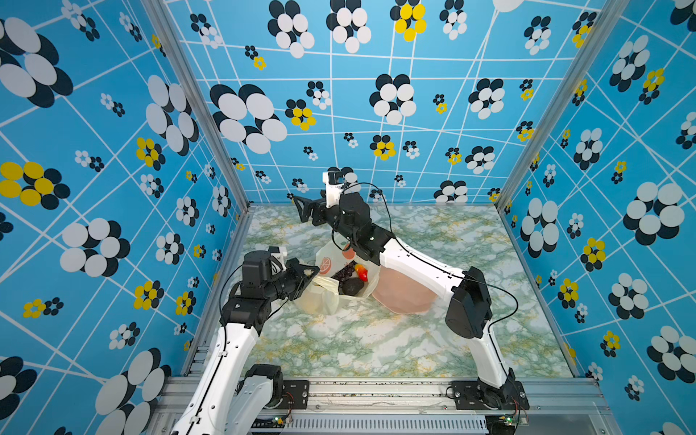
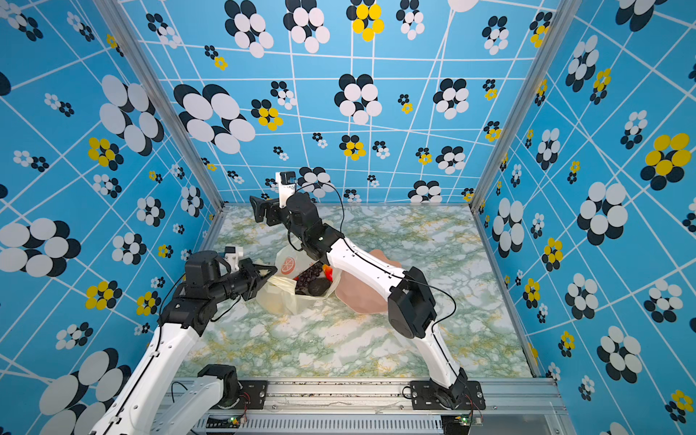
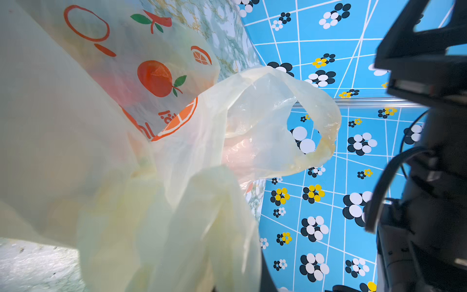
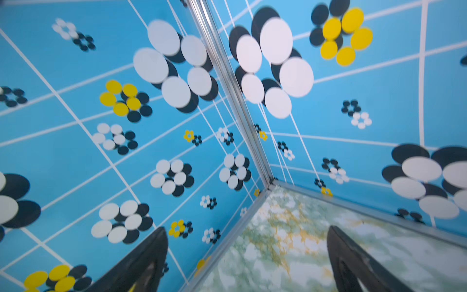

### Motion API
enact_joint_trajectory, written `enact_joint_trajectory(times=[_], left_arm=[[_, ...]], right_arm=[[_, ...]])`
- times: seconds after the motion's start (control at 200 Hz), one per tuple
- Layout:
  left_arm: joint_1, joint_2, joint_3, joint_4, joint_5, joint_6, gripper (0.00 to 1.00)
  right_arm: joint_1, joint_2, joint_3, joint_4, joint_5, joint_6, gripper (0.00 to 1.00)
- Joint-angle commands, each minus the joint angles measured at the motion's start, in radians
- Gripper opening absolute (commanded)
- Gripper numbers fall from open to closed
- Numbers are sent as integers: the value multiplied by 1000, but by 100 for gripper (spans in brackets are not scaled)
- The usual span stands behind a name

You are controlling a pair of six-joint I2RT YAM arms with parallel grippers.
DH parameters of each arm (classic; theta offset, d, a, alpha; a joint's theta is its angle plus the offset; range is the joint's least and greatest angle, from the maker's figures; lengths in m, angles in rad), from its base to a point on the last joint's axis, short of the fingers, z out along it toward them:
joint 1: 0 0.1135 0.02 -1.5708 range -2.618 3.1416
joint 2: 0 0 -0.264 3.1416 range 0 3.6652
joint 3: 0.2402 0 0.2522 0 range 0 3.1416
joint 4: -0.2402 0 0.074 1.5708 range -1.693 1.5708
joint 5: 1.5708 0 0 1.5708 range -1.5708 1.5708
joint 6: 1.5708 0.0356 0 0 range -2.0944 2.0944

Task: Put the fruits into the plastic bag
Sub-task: 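Swing the right gripper away toward the far corner and turn it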

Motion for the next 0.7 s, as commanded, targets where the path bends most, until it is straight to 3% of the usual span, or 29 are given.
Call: enact_joint_trajectory(times=[0.0,0.145,0.29,0.425,0.56,0.695], left_arm=[[12,-21,-20,-12,-9,19,0],[15,-16,-20,-2,-9,18,0],[17,-3,-13,9,-9,19,0],[14,9,-3,11,-5,22,0],[11,15,15,-3,-5,36,0],[2,25,41,-29,-14,61,0]], right_arm=[[-18,48,160,66,-11,-120,99],[-25,94,394,-37,-13,-203,99],[-40,104,593,-191,25,-172,99],[-83,35,675,-428,59,37,99],[-155,-100,669,-802,44,206,99],[-294,-224,616,-1181,-101,373,99]])
